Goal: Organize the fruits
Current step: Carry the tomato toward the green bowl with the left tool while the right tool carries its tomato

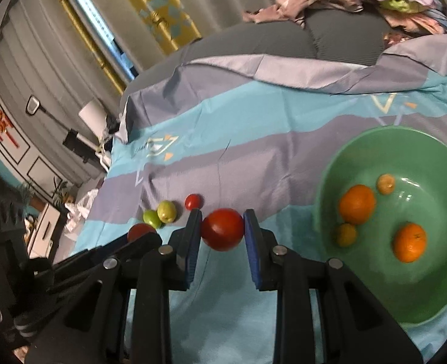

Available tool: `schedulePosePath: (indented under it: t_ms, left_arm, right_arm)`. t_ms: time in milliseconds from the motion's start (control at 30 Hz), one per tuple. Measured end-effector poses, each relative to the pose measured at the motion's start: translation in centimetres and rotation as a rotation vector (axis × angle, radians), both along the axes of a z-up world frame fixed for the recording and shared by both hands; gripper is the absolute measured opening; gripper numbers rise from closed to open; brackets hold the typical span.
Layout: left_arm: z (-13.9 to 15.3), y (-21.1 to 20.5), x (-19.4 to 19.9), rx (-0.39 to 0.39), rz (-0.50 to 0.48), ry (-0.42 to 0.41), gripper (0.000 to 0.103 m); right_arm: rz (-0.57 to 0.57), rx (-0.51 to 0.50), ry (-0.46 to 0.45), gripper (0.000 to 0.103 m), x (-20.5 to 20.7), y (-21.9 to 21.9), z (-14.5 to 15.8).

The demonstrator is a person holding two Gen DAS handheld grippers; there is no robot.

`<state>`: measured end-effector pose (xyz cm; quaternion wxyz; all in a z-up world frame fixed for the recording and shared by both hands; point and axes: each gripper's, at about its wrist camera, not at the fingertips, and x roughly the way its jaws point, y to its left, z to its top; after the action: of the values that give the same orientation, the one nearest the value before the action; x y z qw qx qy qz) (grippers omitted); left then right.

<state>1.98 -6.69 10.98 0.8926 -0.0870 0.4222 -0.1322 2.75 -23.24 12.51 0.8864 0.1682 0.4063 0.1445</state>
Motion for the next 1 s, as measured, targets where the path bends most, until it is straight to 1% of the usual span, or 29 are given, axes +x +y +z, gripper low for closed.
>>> schedulePosePath:
  t_ms: [100,167,333,433,567,700,867,1000]
  left_arm:
    - [0.6,-1.1,-0.4,-0.03,-0.047,-0.02,0.032]
    - [0.9,-1.9,-0.6,-0.033,-0.064,-0.031,0.032]
    - [1.1,-3.9,-1.1,-0.022,-0.113,-0.053,0.032]
    - [1.3,-5.2,-1.3,-0.024,-0.149,-0.057,0.032]
    - [2.1,-7.4,-1.3,0.001,-0.198,-0.082,0.032]
    - [2.2,-9.1,-1.2,-0.012,-0.238,-0.09,0.032]
    - [1.3,-10.8,-0.8,0.008,-0.272,-0.068,0.032]
    - [1.3,-12.9,-0.3,0.061,-0.325,-0.076,0.032]
  right_arm:
    - [-0.026,0.009,-0.021,0.029,-0.6,-1.2,0.6]
    - [-0.049,0.007,-0.033,0.029,-1.0,-1.8,1.0]
    - [-0.094,0.028,-0.059,0.029,-2.0,-3.8,1.7]
    - [-0.121,0.019,-0.072,0.029,-2.4,-4.8,2.1]
    - [-0.161,0.034,-0.091,0.029,-2.9,-6.7,2.6]
    - [-0.196,0.042,-0.102,0.029,-3.5,-8.6,2.8]
    - [-0.225,0.058,-0.093,0.029,-3.7,-10.1,2.7]
    - [-0.245,0.057,-0.088,0.029,-3.8,-10.9,2.5]
